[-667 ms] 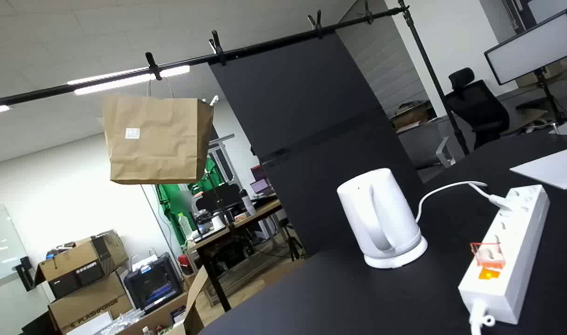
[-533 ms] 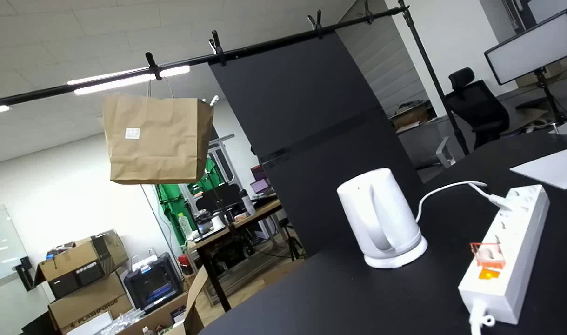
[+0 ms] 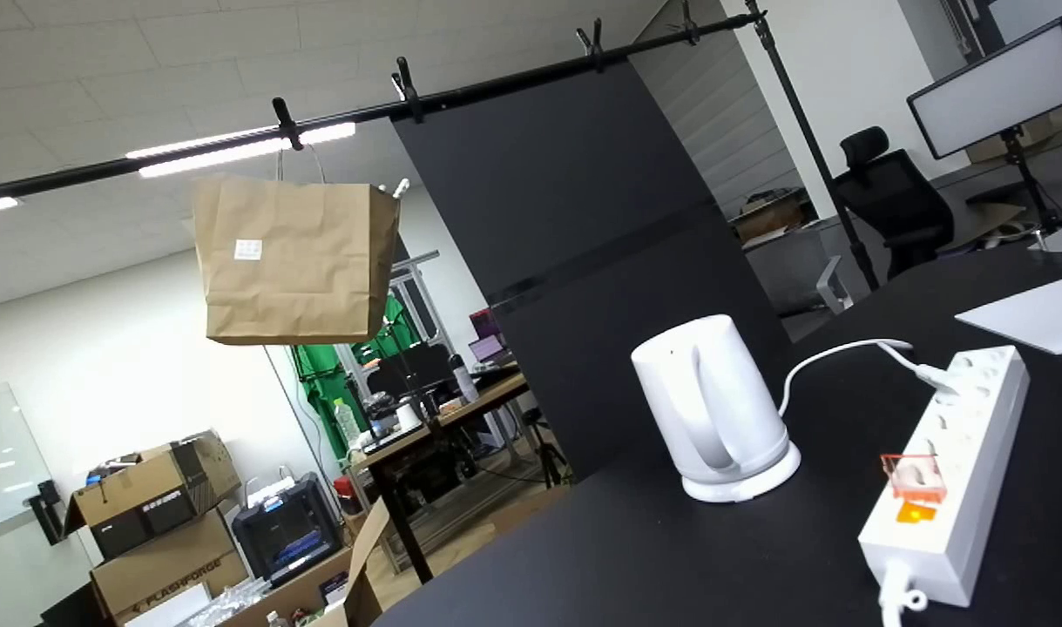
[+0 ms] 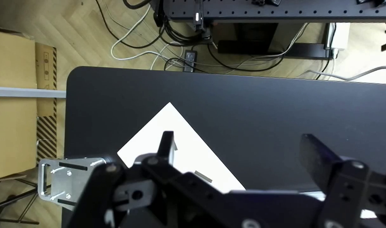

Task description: Turn off the switch on the adapter

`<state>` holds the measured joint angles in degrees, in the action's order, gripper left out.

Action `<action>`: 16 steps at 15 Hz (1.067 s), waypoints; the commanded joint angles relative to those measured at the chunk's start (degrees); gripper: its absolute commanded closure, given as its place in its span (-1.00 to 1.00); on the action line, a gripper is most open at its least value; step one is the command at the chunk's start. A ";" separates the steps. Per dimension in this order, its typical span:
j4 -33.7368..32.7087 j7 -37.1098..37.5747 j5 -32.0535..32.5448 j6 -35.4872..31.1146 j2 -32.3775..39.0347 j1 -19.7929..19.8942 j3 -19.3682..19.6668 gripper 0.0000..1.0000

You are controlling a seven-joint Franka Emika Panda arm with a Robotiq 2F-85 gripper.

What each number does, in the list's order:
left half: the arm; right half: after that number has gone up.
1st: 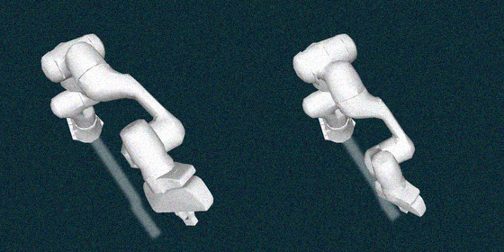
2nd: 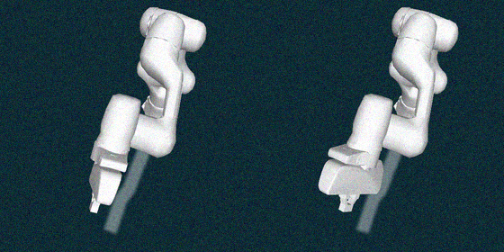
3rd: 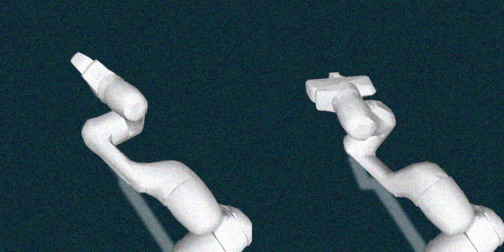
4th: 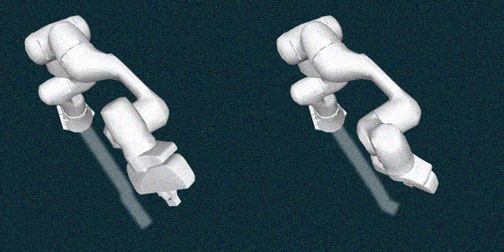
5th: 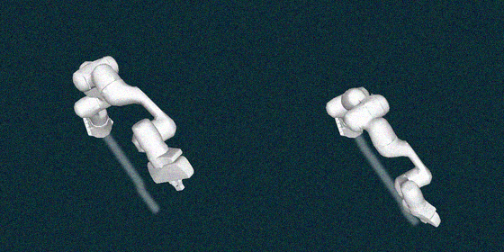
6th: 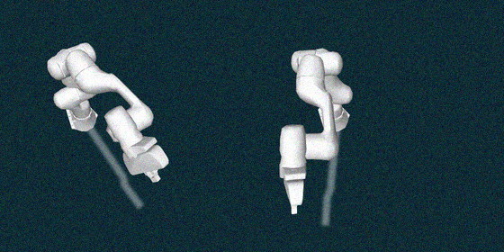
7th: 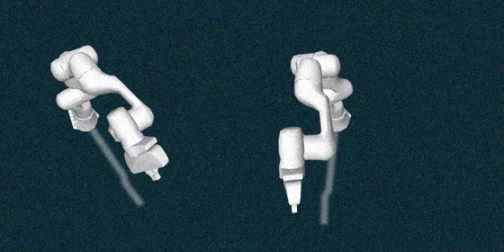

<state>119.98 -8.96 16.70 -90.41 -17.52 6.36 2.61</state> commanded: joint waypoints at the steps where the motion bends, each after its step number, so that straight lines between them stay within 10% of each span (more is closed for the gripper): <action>1: 1.43 4.48 -0.54 -5.70 -1.80 -0.98 0.67 -1.00; 10: -2.59 10.20 -10.24 -29.30 6.05 -7.54 -5.12 -1.00; 16: -10.65 8.92 -13.84 -29.71 16.08 -13.34 -10.54 -1.00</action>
<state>115.90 -0.34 3.56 -123.26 -7.11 -5.23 -6.29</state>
